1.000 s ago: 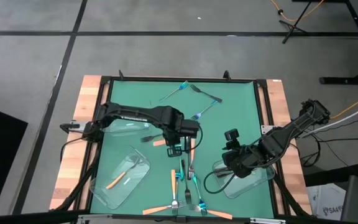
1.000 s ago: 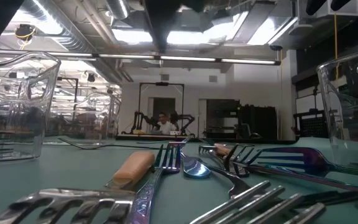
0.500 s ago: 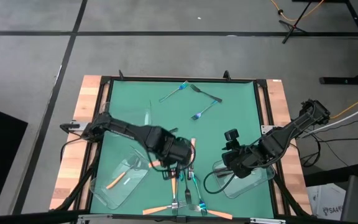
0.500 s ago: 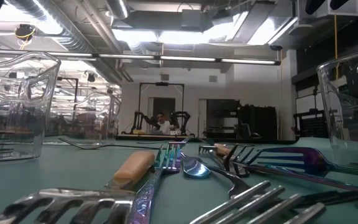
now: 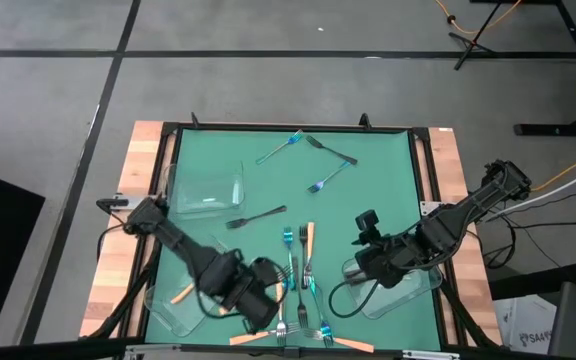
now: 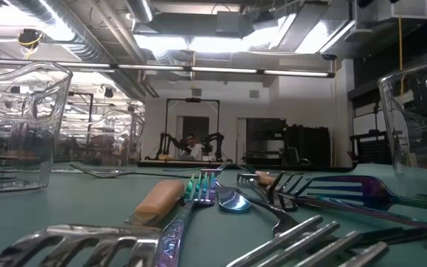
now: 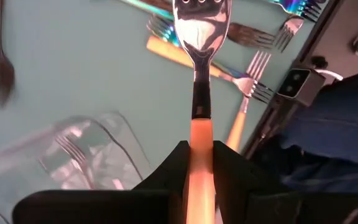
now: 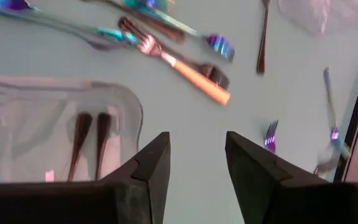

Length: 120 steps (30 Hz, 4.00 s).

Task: Sort silverware by color (type)
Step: Put the yellow fork into the bottom left transparent bin, then put the blue fork into the top transparent bin

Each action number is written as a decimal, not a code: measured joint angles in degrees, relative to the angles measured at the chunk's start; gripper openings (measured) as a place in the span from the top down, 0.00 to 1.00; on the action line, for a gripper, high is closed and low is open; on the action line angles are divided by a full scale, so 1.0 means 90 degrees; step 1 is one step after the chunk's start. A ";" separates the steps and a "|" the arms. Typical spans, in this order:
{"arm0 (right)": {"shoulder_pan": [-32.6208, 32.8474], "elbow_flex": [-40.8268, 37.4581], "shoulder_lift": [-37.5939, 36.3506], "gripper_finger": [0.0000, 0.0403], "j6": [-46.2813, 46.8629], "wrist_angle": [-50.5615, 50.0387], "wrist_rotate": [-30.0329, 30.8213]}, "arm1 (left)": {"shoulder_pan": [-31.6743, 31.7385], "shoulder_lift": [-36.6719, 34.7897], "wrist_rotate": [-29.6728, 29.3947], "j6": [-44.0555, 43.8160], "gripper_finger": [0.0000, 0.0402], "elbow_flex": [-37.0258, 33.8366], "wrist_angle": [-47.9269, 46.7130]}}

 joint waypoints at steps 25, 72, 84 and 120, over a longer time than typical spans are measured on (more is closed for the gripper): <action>-0.0002 0.0000 0.0000 0.63 -0.2705 0.1465 0.0000 | -0.0849 -0.0171 0.0494 -0.1770 0.88 -0.1872 0.0003; -0.2518 0.0000 0.0015 0.63 -0.2899 0.2584 -0.2496 | -0.0934 -0.1671 0.0973 -0.1923 0.88 -0.6943 0.2252; -0.2501 0.0000 0.0015 0.63 -0.2890 0.2584 -0.2499 | -0.0934 -0.1664 0.0975 -0.1949 0.73 -0.6955 0.2344; -0.2501 -0.0002 0.0015 0.63 -0.1017 0.2536 -0.2496 | -0.0946 -0.1634 0.0434 -0.0317 0.67 -0.5013 0.1880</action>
